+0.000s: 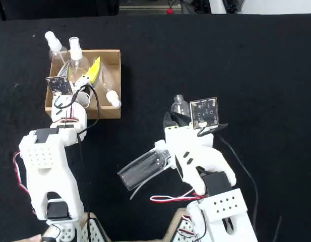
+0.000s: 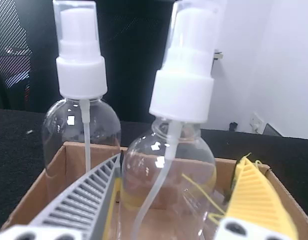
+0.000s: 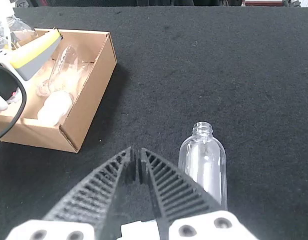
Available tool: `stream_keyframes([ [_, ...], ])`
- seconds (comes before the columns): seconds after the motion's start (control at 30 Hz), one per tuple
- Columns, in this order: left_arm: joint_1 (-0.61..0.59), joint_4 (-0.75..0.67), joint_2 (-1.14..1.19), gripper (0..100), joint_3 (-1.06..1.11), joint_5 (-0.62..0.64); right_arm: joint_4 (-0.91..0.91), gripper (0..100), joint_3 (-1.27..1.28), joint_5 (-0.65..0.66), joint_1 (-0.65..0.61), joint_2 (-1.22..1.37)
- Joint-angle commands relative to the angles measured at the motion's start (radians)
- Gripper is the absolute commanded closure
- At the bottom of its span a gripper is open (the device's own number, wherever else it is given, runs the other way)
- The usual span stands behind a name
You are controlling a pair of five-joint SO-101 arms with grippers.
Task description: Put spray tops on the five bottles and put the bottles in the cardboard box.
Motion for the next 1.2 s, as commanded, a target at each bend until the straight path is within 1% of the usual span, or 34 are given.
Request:
stream_keyframes([
  [0.0,-0.002,0.000,-0.126,66,0.035,0.005,-0.028,98.6,-0.012,-0.005,-0.009,-0.018],
  [0.17,0.007,0.002,-0.241,66,0.128,0.005,-0.028,98.6,-0.012,-0.005,-0.009,-0.018],
  [0.4,0.007,0.002,-0.311,66,0.251,0.005,-0.028,98.6,-0.012,-0.005,-0.009,-0.018],
  [0.53,0.013,0.003,-0.396,66,0.338,0.005,-0.028,98.6,-0.012,-0.005,-0.009,-0.018],
  [0.6,0.013,0.037,-0.457,66,0.374,0.005,-0.028,98.6,-0.012,-0.005,-0.009,-0.018],
  [0.67,0.004,0.160,-0.526,66,0.383,0.005,-0.028,98.6,-0.012,-0.005,-0.009,-0.018],
  [0.9,0.016,0.707,-0.853,66,0.375,0.005,-0.028,98.6,-0.010,-0.005,-0.009,-0.018],
  [1.17,0.070,1.206,-1.103,65,0.354,-0.006,-0.028,98.6,-0.012,-0.005,-0.011,-0.018],
])
